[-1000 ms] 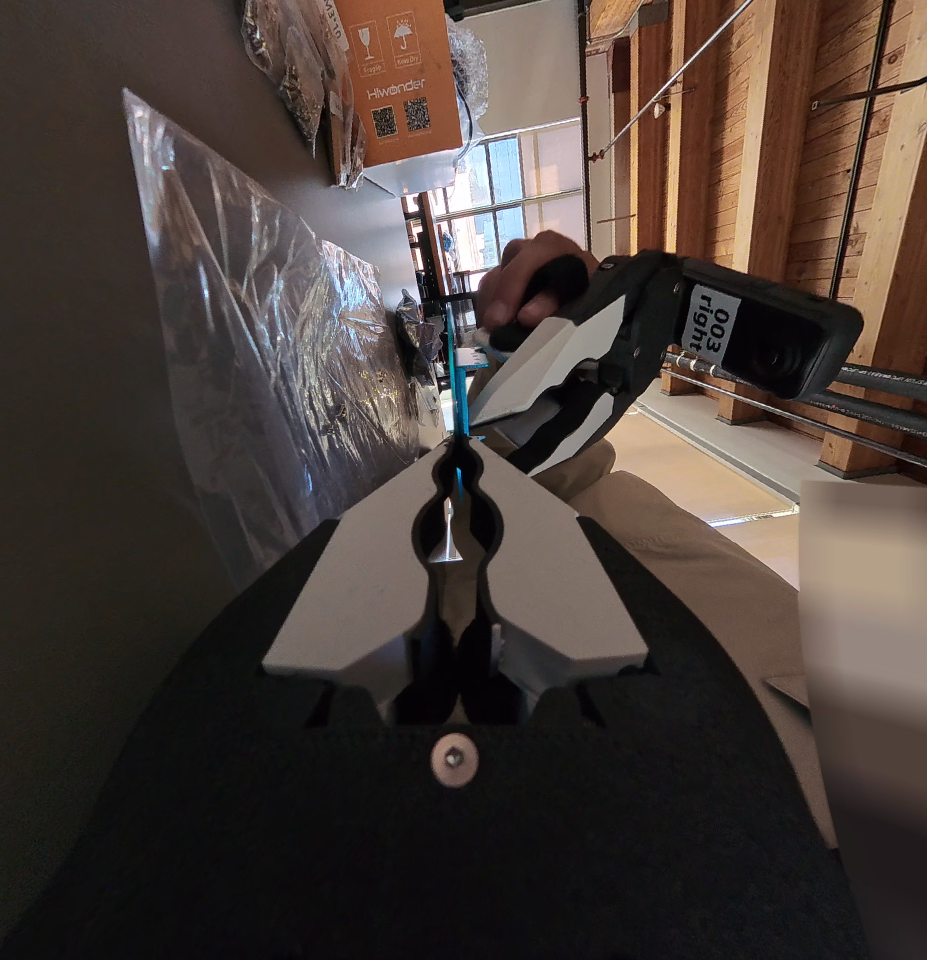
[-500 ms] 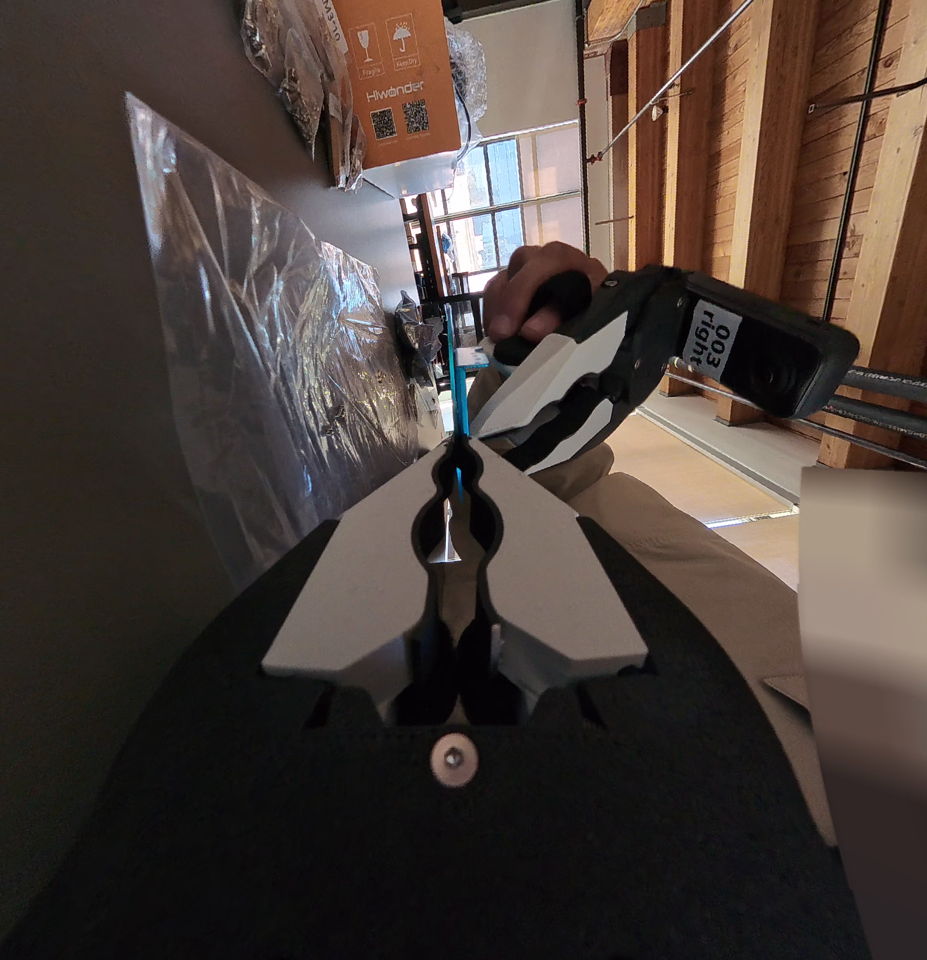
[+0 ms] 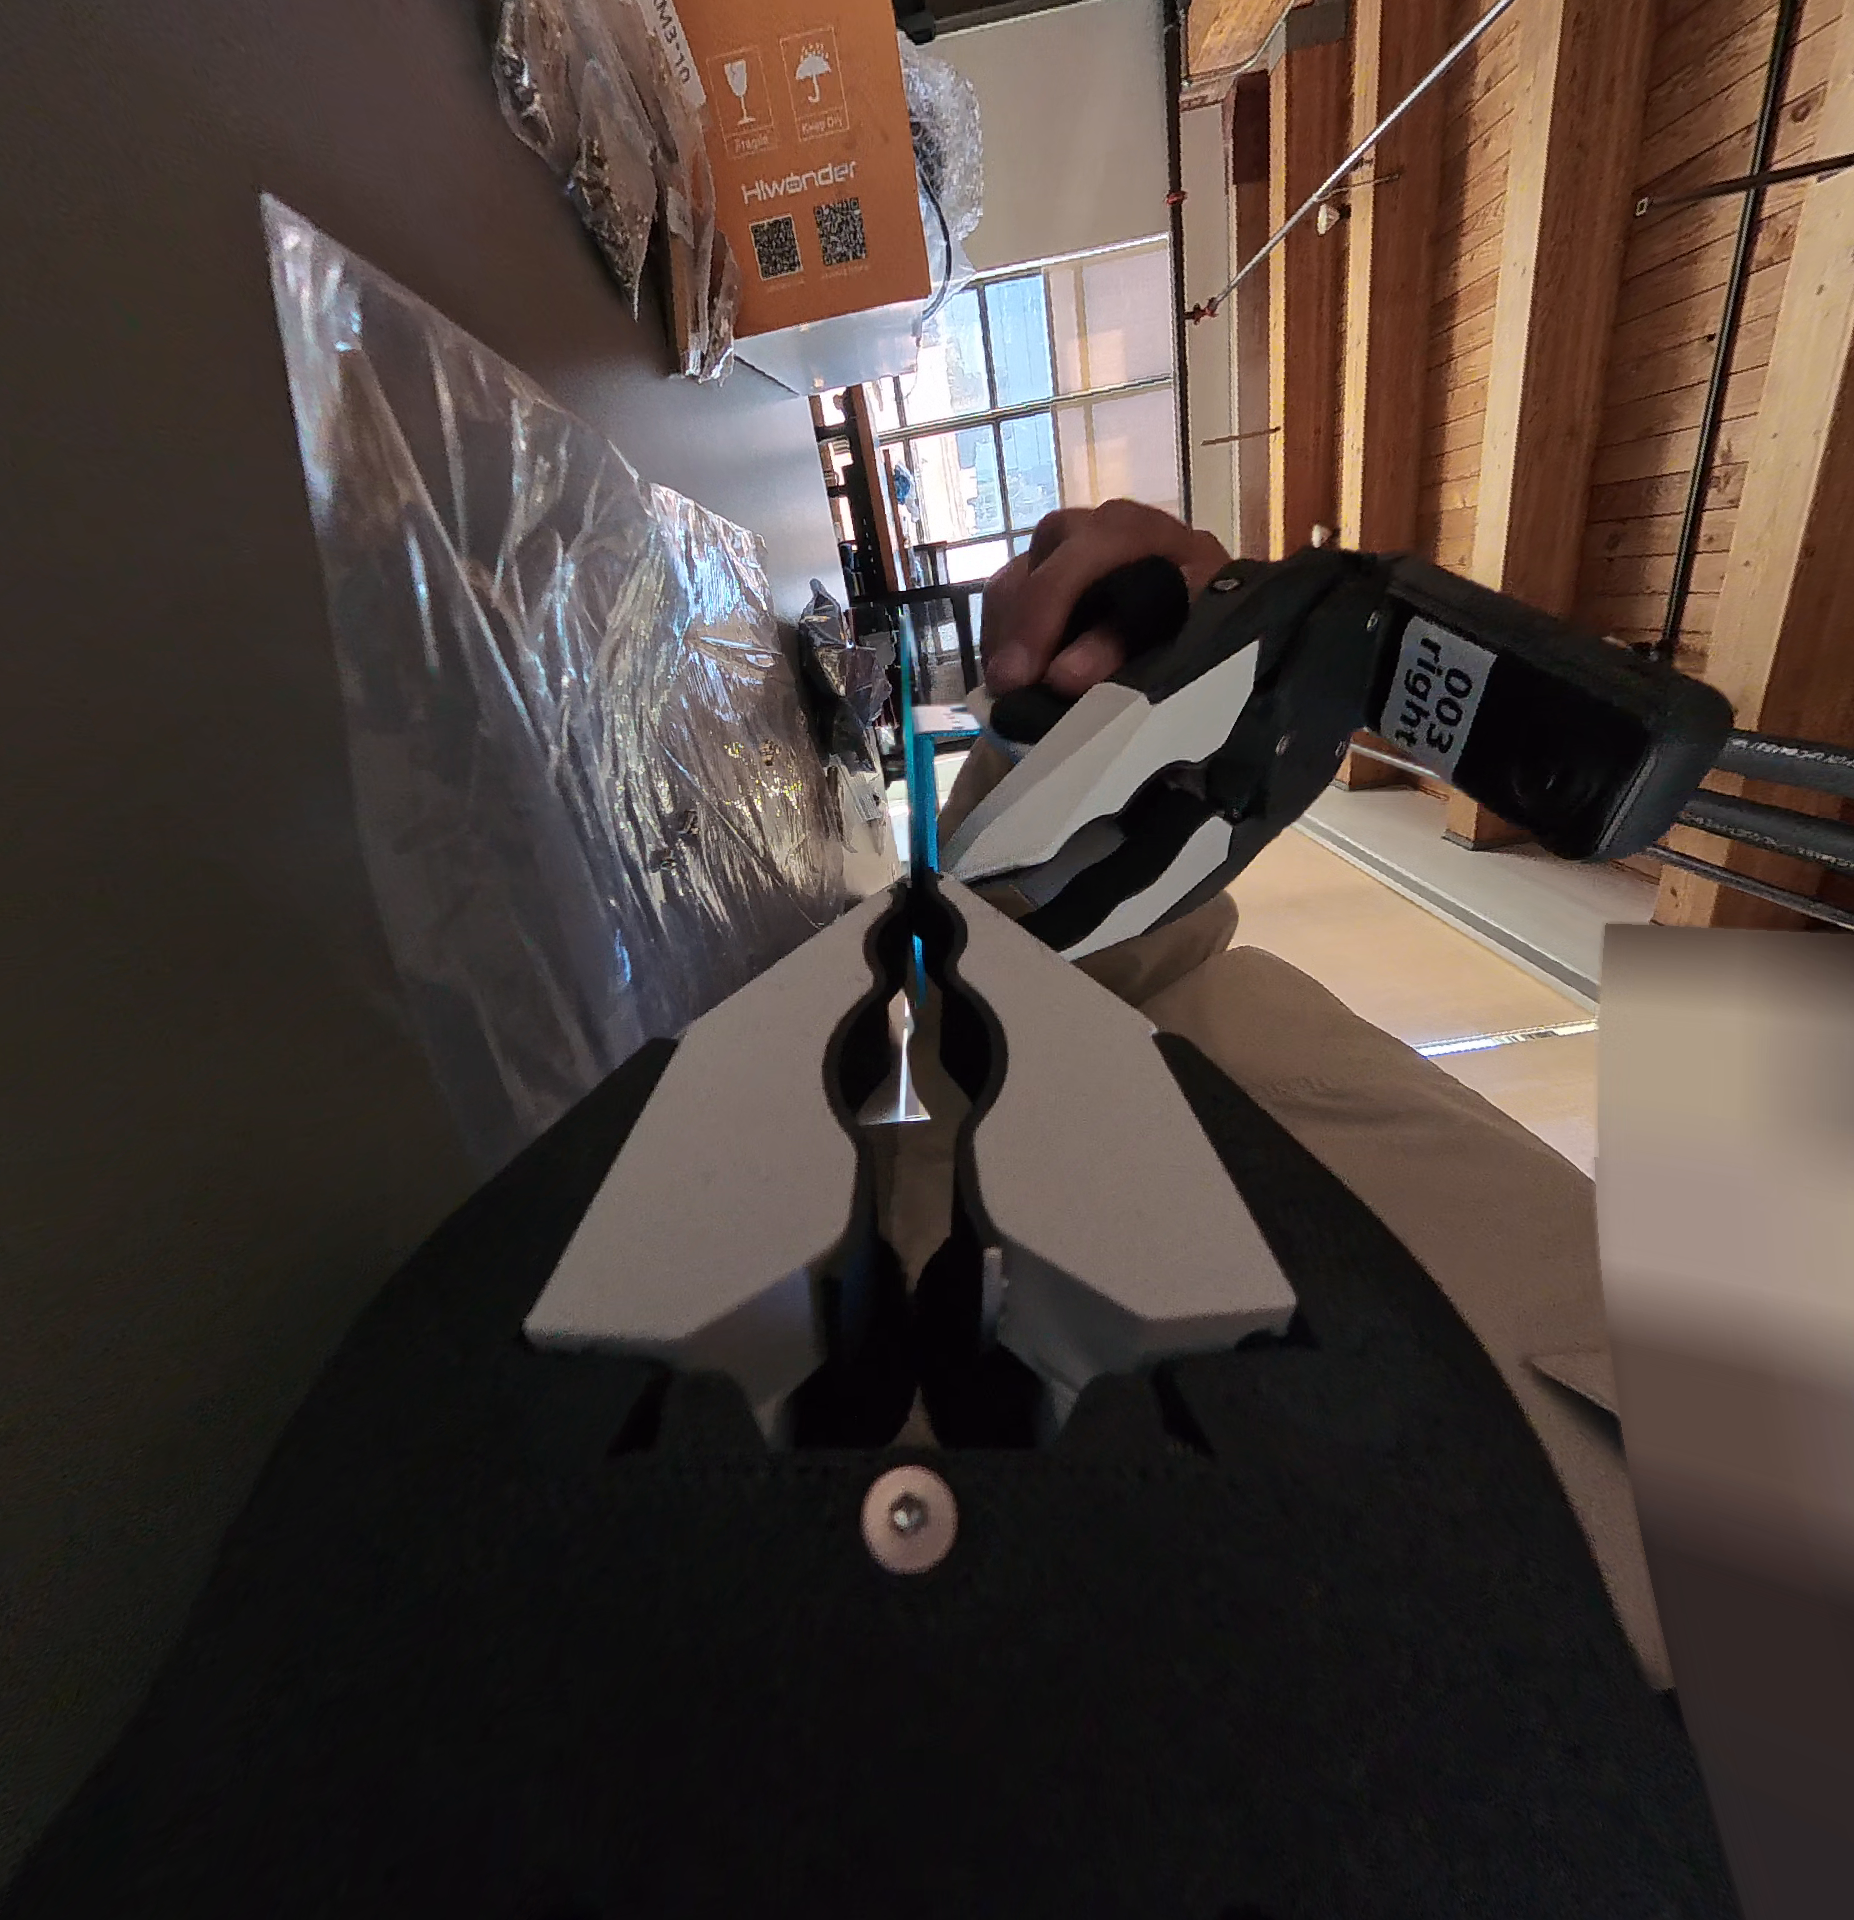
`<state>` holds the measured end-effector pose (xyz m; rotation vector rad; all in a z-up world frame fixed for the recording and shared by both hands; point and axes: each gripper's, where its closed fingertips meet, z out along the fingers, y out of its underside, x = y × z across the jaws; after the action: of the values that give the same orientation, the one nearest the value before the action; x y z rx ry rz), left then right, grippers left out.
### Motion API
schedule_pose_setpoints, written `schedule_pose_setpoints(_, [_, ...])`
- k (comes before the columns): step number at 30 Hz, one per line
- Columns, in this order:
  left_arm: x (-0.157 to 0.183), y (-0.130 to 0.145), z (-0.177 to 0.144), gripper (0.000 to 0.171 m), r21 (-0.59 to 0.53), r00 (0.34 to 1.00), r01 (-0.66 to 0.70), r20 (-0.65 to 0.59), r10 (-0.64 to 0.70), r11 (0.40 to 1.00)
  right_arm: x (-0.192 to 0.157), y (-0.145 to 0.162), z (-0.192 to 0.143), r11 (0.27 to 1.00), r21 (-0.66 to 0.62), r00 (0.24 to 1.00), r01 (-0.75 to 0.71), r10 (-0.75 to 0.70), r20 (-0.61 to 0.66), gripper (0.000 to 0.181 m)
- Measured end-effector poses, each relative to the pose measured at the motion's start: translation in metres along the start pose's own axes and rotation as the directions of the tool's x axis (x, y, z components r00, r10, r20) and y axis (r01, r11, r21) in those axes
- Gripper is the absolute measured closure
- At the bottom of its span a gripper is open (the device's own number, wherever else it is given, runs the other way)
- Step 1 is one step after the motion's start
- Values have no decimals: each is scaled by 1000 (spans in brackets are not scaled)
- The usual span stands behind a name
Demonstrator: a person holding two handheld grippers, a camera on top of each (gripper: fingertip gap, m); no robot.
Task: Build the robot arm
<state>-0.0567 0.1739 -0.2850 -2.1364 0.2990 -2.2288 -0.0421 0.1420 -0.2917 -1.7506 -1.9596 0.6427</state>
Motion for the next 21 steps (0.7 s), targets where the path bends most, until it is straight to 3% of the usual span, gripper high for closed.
schedule_pose_setpoints(5, [1,-2,-1,171,9,1000,2,-5,-2,1000,-1,8,-15,998,-59,1000,-24,25,15,160])
schedule_pose_setpoints(9, [1,0,0,171,2,1000,2,-7,-2,1000,3,0,-29,1000,-6,1000,-23,23,-20,158])
schedule_pose_setpoints(16, [1,1,1,171,-7,1000,-12,1,12,1000,-6,1,-3,999,-43,999,13,-11,45,153])
schedule_pose_setpoints(21, [1,1,1,171,-7,1000,-16,1,16,1000,-4,9,-16,994,-109,998,1,6,63,163])
